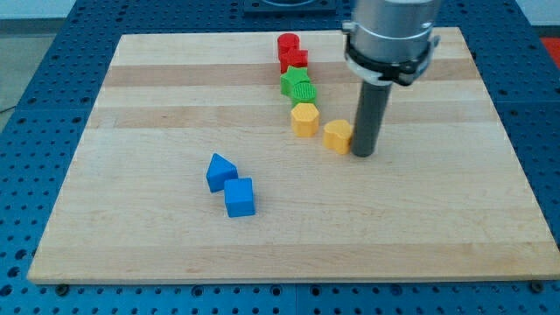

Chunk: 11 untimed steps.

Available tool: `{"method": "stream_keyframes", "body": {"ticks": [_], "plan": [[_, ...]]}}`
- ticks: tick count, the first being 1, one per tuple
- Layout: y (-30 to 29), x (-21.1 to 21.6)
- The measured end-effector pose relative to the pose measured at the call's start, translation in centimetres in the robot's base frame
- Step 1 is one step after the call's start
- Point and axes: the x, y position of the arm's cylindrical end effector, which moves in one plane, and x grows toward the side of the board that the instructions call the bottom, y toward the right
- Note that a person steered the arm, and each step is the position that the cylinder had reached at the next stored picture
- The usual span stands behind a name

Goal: Push the blue triangle closer to yellow heart

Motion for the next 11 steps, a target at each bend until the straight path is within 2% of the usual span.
{"method": "stream_keyframes", "body": {"ticks": [2,4,5,8,9,10,11], "plan": [[-3.0,0.2],[1.2,2.2],[1.4,-0.3],[-1.1,-1.0],[-0.3,0.7],[1.0,7.8],[-3.0,15.9]]}}
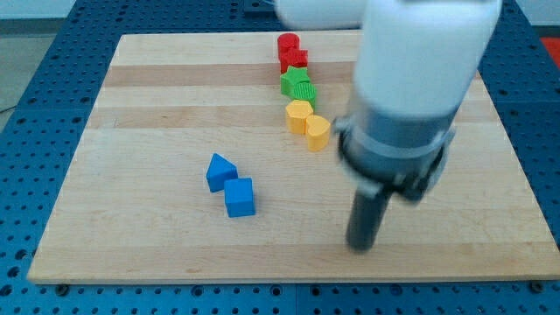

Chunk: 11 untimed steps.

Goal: Push the blue triangle closer to yellow heart

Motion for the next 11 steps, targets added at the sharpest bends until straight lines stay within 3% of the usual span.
{"method": "stream_keyframes", "body": {"ticks": [1,3,4,5,7,8,10,11], "plan": [[-2.2,0.6],[-23.5,0.2],[-29.9,-4.2],[-28.8,-8.4],[-11.2,-9.8],[-7.9,-9.9],[-18.5,-9.2],[-18.4,-13.1]]}}
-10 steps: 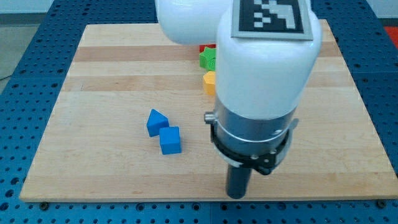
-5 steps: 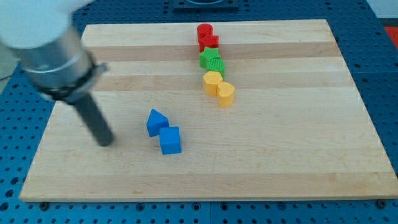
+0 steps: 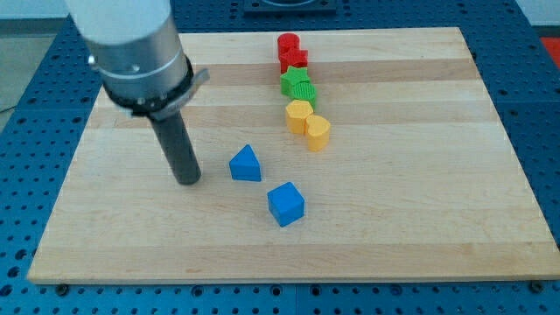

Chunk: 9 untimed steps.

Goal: Push the blue triangle closer to yellow heart

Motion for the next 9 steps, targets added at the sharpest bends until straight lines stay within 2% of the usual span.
{"method": "stream_keyframes", "body": {"ticks": [1,2,3,4,7,8,9], "plan": [[6.0,-1.5],[8.8,-1.0],[2.9,2.0],[1.7,3.7],[5.9,1.1],[4.0,4.4],[6.5,4.5]]}}
